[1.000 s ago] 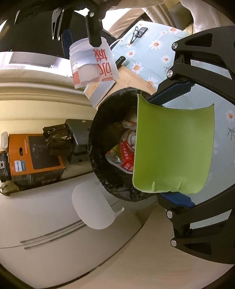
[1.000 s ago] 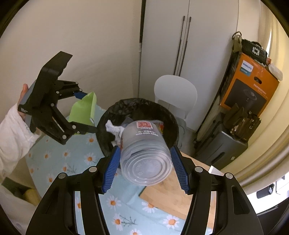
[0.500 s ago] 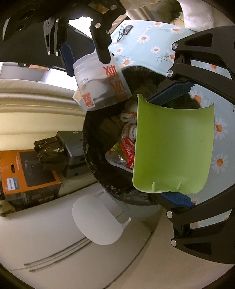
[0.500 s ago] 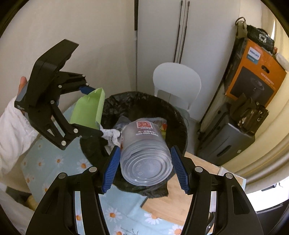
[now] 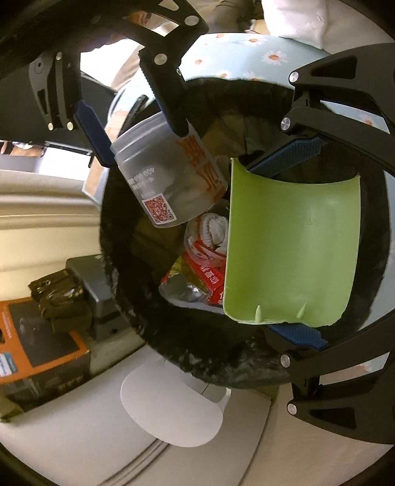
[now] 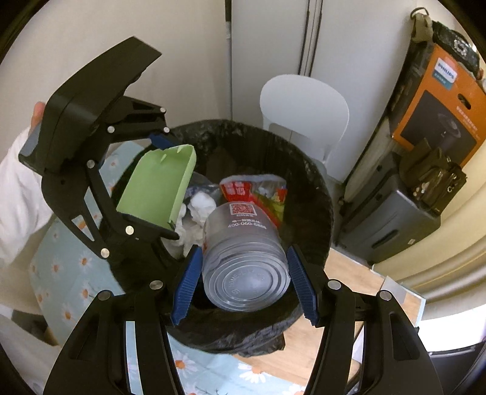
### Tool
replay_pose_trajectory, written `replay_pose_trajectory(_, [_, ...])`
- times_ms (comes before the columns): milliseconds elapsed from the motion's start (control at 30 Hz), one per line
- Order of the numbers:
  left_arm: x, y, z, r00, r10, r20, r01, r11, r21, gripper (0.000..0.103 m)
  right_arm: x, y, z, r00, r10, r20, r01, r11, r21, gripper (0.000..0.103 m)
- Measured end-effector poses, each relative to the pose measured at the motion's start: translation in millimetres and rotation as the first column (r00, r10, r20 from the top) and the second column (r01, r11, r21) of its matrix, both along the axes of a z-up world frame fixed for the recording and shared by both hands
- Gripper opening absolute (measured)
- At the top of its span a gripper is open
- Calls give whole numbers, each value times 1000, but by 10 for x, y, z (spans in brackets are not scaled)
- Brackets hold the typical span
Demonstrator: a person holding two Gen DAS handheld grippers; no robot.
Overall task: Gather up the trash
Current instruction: 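Carry the green container and clear cup over the bin opening, then open both tools to drop the container and cup into the bin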
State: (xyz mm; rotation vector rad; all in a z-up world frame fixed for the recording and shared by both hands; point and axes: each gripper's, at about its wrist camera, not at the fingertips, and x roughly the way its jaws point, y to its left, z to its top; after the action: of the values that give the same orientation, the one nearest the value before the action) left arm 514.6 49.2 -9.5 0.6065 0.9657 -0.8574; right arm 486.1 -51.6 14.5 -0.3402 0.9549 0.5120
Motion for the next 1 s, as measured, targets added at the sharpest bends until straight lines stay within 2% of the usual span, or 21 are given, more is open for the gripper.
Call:
replay_pose_trajectory(233, [126,-51,-198,997,-72,-29,74,994,80,85,152,68,-211,999,-1,-38,1,1000,-15,54])
replay_pose_trajectory(433, [158,-124,-277,990,-138,-37,142,977,160,85,238,142,-391,997,16,-75,-19,999,-39,54])
replay_pose_trajectory(700, [149,-213,-404,974,-210,-82,225,934,278,85,291,237,-482,994,37,-100,-46,995,-89,55])
replay_pose_trajectory(800, [143,-231,-480,972,-215,-99,235,920,314,85,291,293,-559,993,48,-112,-64,988,-139,55])
replay_pose_trajectory(1000, [139,-258,-540,970,-212,-119,242,901,361,85,263,322,-590,993,54,-107,-69,987,-143,56])
